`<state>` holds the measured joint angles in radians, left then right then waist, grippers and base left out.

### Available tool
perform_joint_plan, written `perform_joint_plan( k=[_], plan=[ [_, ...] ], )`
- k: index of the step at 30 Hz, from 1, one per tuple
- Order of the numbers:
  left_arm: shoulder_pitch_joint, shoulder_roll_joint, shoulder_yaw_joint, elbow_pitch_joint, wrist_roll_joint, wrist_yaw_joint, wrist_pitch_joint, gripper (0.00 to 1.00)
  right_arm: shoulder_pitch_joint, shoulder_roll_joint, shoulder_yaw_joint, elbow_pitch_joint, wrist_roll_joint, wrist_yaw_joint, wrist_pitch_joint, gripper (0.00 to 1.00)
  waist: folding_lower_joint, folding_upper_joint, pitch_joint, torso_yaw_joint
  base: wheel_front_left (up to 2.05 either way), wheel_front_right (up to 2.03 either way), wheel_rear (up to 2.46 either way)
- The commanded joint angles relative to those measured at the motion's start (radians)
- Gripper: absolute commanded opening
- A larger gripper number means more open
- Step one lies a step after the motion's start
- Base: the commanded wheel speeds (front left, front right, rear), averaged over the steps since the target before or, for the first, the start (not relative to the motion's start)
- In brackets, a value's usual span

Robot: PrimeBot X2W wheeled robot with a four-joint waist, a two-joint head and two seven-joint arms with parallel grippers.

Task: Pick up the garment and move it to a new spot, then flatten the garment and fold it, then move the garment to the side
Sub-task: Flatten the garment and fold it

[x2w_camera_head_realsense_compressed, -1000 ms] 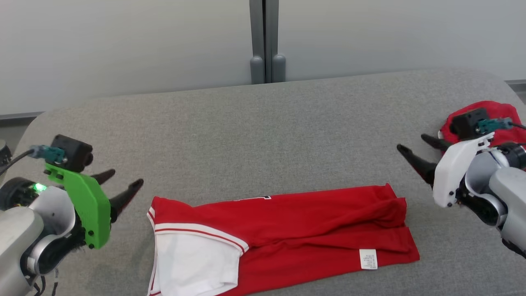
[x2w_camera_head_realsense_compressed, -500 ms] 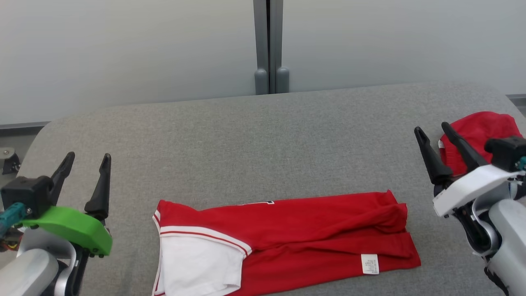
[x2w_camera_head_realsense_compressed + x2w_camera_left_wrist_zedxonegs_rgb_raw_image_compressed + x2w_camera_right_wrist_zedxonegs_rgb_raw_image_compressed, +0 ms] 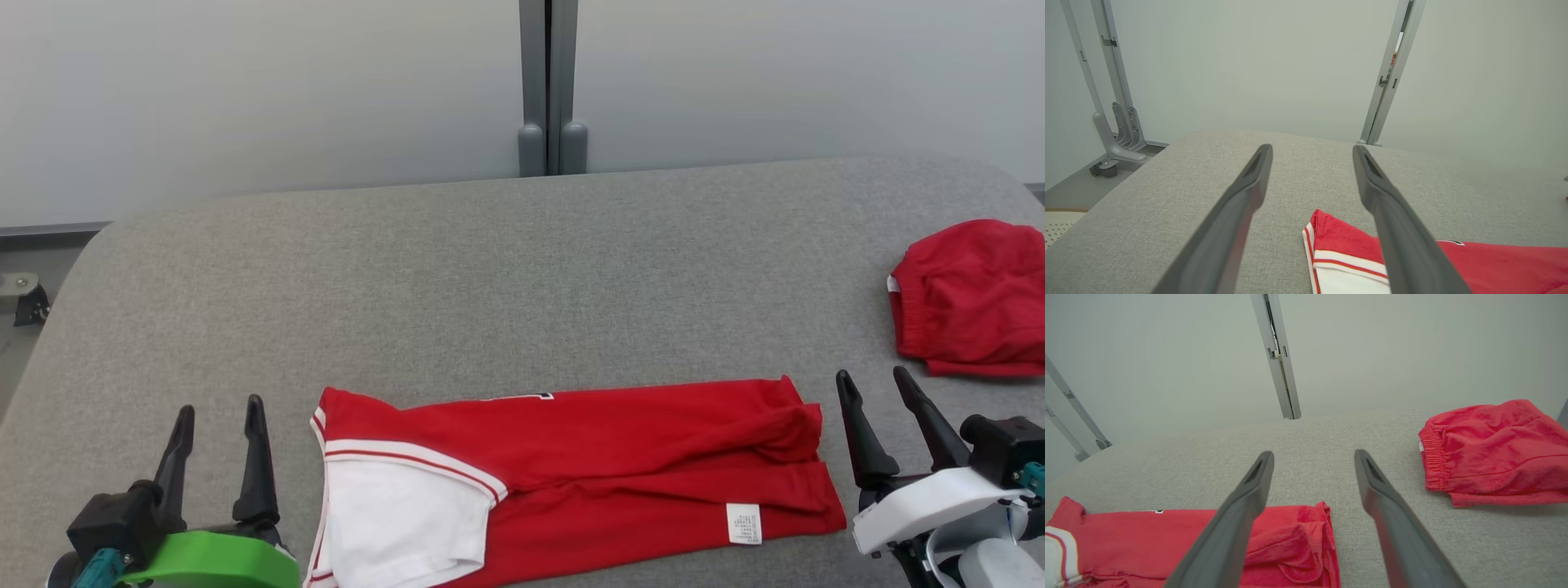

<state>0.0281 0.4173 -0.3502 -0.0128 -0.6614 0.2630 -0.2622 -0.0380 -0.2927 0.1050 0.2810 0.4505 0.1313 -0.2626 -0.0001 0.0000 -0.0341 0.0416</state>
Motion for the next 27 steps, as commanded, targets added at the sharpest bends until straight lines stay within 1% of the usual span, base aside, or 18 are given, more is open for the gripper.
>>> perform_joint_plan(
  k=[1,4,6,11,17,23,27],
  plan=[
    [0.013,-0.016,0.016,0.015,0.029,-0.028,-0.003,1.0,0.005,0.002,0.0,0.003,-0.008,-0.001,-0.002,1.0,0.0001,0.0,0.003,0.001,0.0,0.0,0.0],
    [0.004,-0.052,0.048,0.044,0.069,-0.074,-0.003,1.0,-0.016,-0.002,0.014,0.028,-0.014,-0.001,-0.001,1.0,0.0001,0.0,0.006,0.001,0.0,0.0,0.0],
    [-0.006,-0.07,0.067,0.058,0.092,-0.099,-0.003,1.0,-0.041,-0.004,0.026,0.059,-0.016,-0.001,0.021,1.0,0.0001,0.0,0.008,-0.001,0.0,0.0,0.0],
    [-0.019,-0.112,0.093,0.099,0.134,-0.148,-0.003,1.0,-0.119,0.006,0.043,0.173,-0.002,-0.001,0.124,1.0,0.0001,0.0,0.013,-0.005,0.0,0.0,0.0],
    [-0.025,-0.151,0.116,0.146,0.163,-0.185,-0.003,1.0,-0.193,0.014,0.075,0.313,0.032,-0.001,0.261,1.0,0.0001,0.0,0.019,0.006,0.0,0.0,0.0],
    [-0.027,-0.171,0.143,0.178,0.188,-0.21,-0.003,1.0,-0.221,0.021,0.103,0.421,0.083,-0.001,0.33,1.0,0.0001,0.0,0.023,0.021,0.0,0.0,0.0],
    [-0.026,-0.18,0.156,0.197,0.2,-0.224,-0.003,1.0,-0.218,0.023,0.12,0.468,0.131,-0.001,0.384,1.0,0.0001,0.0,0.026,0.029,0.0,0.0,0.0]
  ],
)
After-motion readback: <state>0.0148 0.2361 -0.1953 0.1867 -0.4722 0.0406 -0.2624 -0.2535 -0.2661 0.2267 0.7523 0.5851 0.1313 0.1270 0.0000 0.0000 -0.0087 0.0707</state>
